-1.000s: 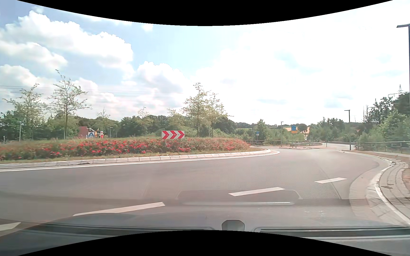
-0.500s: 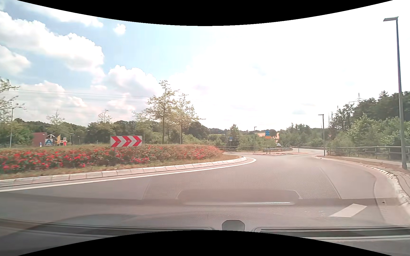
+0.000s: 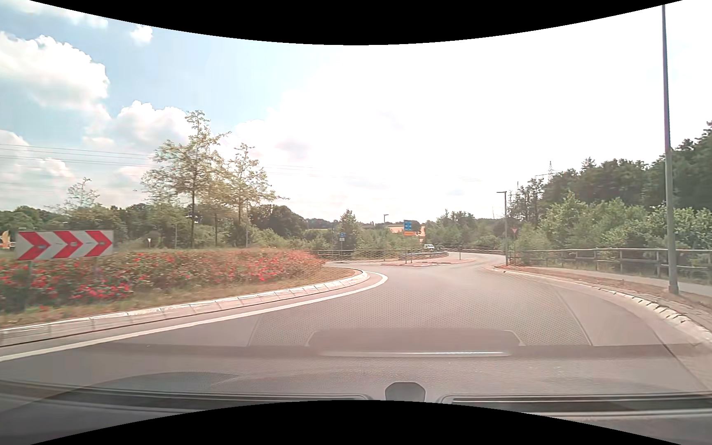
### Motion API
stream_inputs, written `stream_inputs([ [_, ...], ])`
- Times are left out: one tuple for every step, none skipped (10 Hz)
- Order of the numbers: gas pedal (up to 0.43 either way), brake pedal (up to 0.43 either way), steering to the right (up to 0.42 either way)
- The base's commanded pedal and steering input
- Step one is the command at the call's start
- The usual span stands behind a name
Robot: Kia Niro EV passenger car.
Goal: Follow the waypoints while adhering to traffic rules and regulations
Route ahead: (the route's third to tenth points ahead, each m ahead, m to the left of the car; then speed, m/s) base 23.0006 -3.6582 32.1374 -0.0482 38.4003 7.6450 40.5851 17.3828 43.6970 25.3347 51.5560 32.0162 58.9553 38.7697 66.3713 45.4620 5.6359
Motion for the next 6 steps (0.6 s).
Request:
stream_inputs([
  [0.157, 0.000, 0.249],
  [0.157, 0.000, 0.243],
  [0.157, 0.000, 0.226],
  [0.157, 0.000, 0.201],
  [0.150, 0.000, 0.184],
  [0.150, 0.000, 0.165],
])
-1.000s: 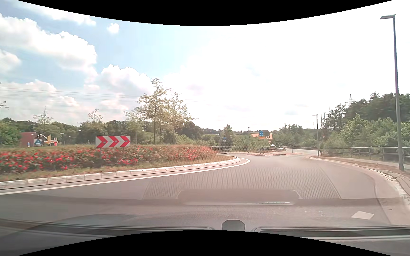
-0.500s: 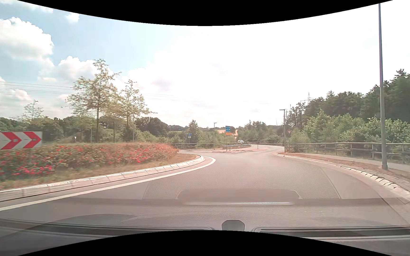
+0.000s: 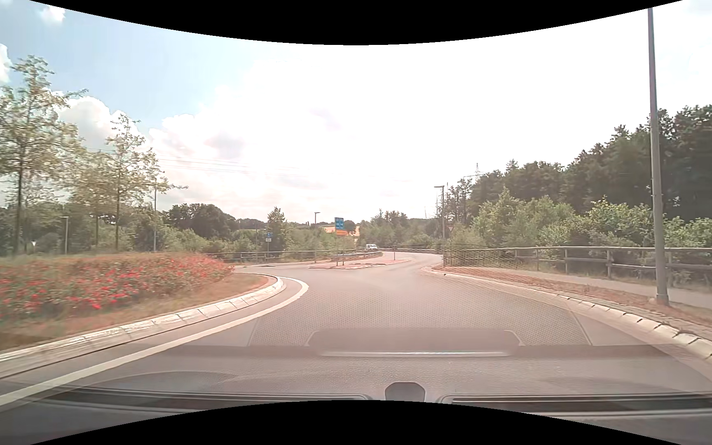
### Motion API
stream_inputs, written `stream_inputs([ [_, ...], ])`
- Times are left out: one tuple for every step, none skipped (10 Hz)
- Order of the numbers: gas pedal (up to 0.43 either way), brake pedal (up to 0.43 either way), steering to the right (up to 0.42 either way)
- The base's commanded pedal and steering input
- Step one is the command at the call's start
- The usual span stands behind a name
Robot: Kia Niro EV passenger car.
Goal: Follow the waypoints while adhering to traffic rules and regulations
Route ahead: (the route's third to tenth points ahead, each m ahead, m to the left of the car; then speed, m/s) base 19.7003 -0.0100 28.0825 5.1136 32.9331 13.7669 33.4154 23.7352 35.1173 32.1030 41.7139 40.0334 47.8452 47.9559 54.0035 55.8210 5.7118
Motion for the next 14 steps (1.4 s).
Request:
stream_inputs([
  [0.150, 0.000, 0.146],
  [0.150, 0.000, 0.121],
  [0.138, 0.000, 0.096],
  [0.130, 0.000, 0.079],
  [0.118, 0.000, 0.056],
  [0.110, 0.000, 0.036],
  [0.110, 0.000, 0.021],
  [0.110, 0.000, -0.001],
  [0.110, 0.000, -0.020],
  [0.110, 0.000, -0.040],
  [0.110, 0.000, -0.063],
  [0.110, 0.000, -0.081],
  [0.110, 0.000, -0.100],
  [0.110, 0.000, -0.121],
])
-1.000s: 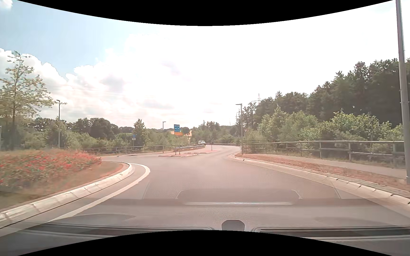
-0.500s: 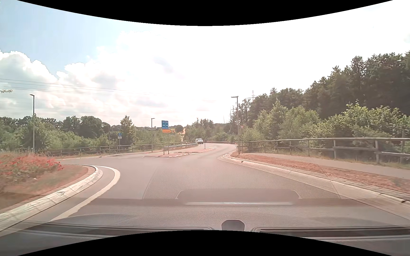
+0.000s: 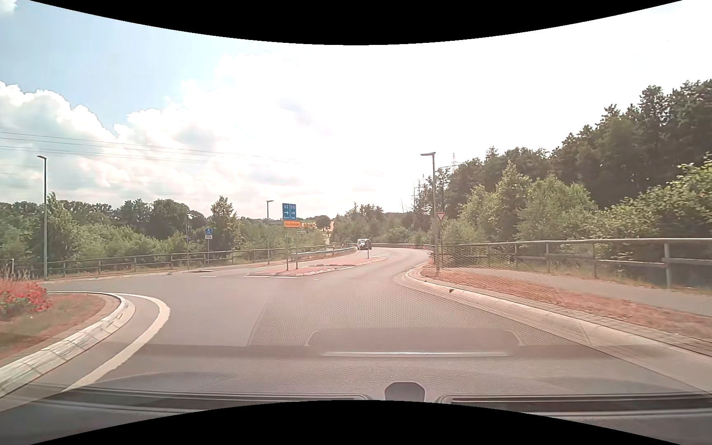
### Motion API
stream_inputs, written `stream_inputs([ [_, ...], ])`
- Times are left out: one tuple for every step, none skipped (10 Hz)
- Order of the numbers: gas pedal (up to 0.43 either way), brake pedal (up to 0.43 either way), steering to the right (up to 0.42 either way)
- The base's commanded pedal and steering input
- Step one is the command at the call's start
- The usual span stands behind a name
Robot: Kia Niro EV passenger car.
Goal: Follow the waypoints while adhering to traffic rules and regulations
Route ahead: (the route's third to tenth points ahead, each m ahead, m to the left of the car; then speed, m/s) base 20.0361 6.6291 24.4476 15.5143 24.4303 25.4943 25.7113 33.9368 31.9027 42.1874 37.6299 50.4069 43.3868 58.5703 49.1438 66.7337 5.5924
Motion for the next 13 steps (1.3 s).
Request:
stream_inputs([
  [0.110, 0.000, -0.136],
  [0.110, 0.000, -0.151],
  [0.110, 0.000, -0.159],
  [0.110, 0.000, -0.164],
  [0.110, 0.000, -0.167],
  [0.110, 0.000, -0.175],
  [0.110, 0.000, -0.182],
  [0.110, 0.000, -0.192],
  [0.110, 0.000, -0.200],
  [0.110, 0.000, -0.211],
  [0.110, 0.000, -0.221],
  [0.110, 0.000, -0.231],
  [0.118, 0.000, -0.245],
])
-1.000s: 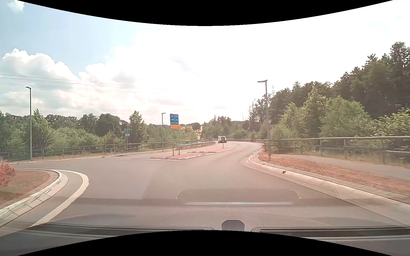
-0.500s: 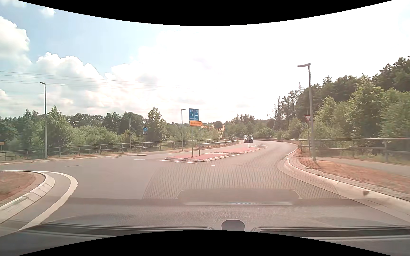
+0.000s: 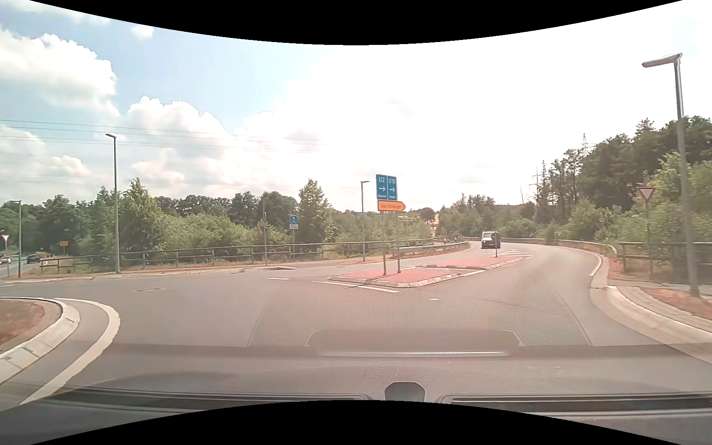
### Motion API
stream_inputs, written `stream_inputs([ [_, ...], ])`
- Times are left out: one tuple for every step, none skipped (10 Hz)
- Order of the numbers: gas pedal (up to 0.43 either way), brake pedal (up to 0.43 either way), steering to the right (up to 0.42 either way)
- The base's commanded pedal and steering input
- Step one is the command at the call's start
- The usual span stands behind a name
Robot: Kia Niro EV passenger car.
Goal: Follow the waypoints while adhering to traffic rules and regulations
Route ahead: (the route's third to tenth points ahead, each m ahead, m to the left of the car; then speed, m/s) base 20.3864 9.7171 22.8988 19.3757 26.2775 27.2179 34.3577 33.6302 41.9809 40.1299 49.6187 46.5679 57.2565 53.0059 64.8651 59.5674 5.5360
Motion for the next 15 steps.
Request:
stream_inputs([
  [0.118, 0.000, -0.260],
  [0.118, 0.000, -0.269],
  [0.118, 0.000, -0.272],
  [0.118, 0.000, -0.274],
  [0.130, 0.000, -0.276],
  [0.130, 0.000, -0.277],
  [0.130, 0.000, -0.279],
  [0.130, 0.000, -0.281],
  [0.130, 0.000, -0.283],
  [0.130, 0.000, -0.282],
  [0.130, 0.000, -0.283],
  [0.130, 0.000, -0.282],
  [0.130, 0.000, -0.280],
  [0.130, 0.000, -0.277],
  [0.130, 0.000, -0.270],
])
